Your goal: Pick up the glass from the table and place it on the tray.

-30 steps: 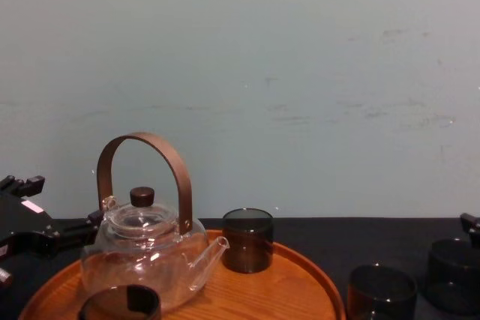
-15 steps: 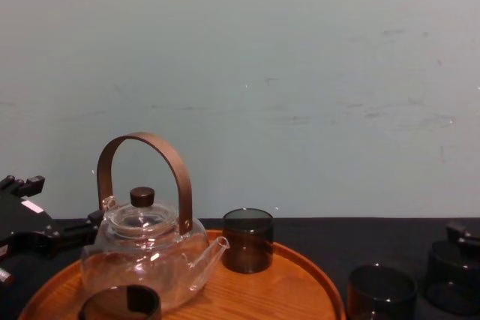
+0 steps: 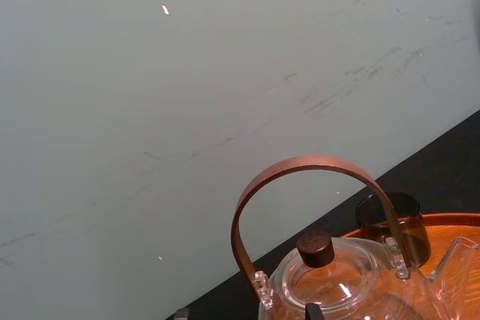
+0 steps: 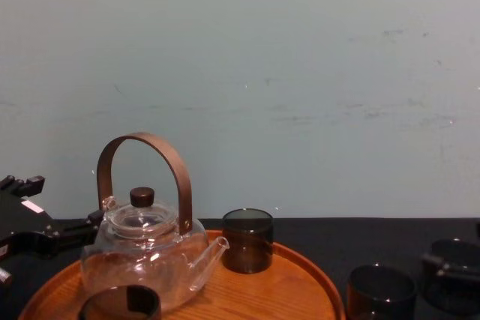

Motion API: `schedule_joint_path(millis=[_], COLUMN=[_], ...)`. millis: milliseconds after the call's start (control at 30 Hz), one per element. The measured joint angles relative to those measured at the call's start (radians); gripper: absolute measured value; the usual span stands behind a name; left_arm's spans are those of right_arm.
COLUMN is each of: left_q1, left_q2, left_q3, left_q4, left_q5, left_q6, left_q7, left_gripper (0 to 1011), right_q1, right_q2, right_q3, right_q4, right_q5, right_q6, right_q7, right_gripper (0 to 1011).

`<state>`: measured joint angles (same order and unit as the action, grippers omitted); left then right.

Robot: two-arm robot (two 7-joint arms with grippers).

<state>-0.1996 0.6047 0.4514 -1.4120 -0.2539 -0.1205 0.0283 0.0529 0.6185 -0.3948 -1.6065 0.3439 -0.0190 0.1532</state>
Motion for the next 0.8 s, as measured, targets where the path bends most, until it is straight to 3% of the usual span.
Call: schedule_joint_path(millis=[433, 800], left_q1=[0.0, 0.0], left_q2=[0.0, 0.0], left_q3=[0.0, 0.0], left_q4=[0.0, 0.0], left_q5=[0.0, 0.0], left_q6=[0.0, 0.0], left_q7=[0.0, 0.0], left_gripper=[1001, 1001], right_q1=[0.004, 0.007], right_q2=[-0.043, -0.075], right_q3=[-0.028, -0.011], right_q4=[0.013, 0.039], right_q5=[0.006, 0.012], right_q6=[0.049, 0.075], right_q7=[0.092, 0.124], right_gripper=[1003, 1002])
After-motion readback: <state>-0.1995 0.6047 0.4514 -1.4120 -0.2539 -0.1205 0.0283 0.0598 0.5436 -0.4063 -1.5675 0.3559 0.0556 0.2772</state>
